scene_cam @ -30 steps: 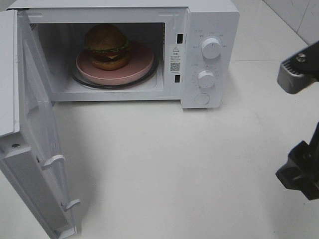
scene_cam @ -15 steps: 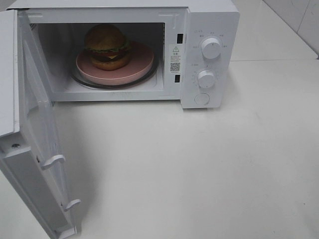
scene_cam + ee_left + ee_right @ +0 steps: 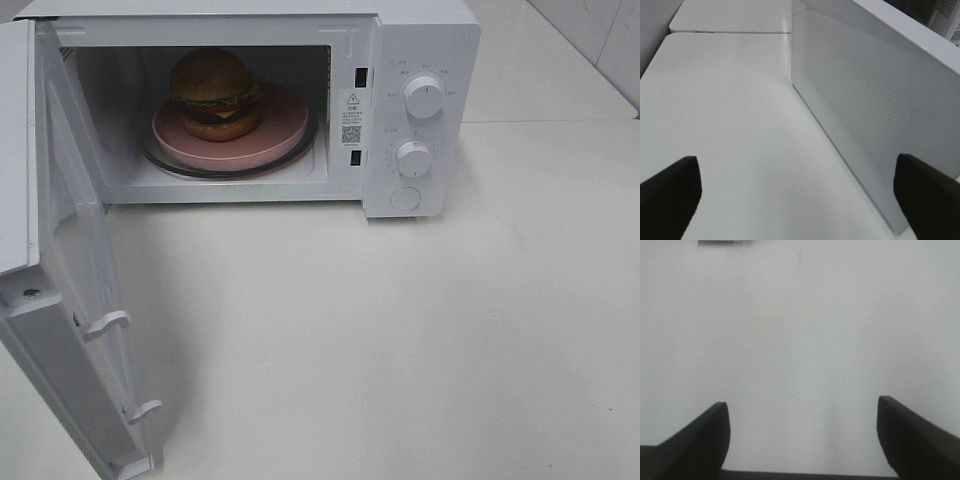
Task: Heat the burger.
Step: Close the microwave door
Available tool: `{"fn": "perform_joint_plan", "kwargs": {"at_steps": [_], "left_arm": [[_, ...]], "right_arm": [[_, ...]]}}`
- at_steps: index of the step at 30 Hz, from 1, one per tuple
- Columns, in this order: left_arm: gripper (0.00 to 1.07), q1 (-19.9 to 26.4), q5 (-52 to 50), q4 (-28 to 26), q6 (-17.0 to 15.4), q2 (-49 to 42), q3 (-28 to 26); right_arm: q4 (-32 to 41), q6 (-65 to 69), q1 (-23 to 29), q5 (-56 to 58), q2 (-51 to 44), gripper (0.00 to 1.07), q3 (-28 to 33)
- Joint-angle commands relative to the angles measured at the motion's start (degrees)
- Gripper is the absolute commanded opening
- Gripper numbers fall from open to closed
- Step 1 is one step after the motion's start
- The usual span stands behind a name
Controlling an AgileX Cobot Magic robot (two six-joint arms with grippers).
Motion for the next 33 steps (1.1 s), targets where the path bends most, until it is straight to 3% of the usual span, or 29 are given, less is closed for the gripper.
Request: {"fn": "perform_joint_plan", "kwargs": {"at_steps": [1, 11, 20, 33], "left_arm": [[1.00, -0.29, -0.11, -0.34, -0.23, -1.03, -0.06], [1.00, -0.29, -0.11, -0.34, -0.23, -1.03, -0.06], [1.00, -0.29, -0.11, -0.34, -0.23, -1.03, -0.06], [1.00, -0.29, -0.11, -0.34, -0.23, -1.03, -0.06]], "right_arm": [[0.11, -0.69, -2.18, 0.97, -4.64, 0.77, 0.40], [1.15, -1.03, -5.84, 2.86, -16.10, 0.77, 1.66], [1.20, -1.09, -5.84, 2.86, -24.35, 0.77, 1.66], [1.20, -1.03, -5.84, 2.86, -25.10, 0.77, 1.66]]}}
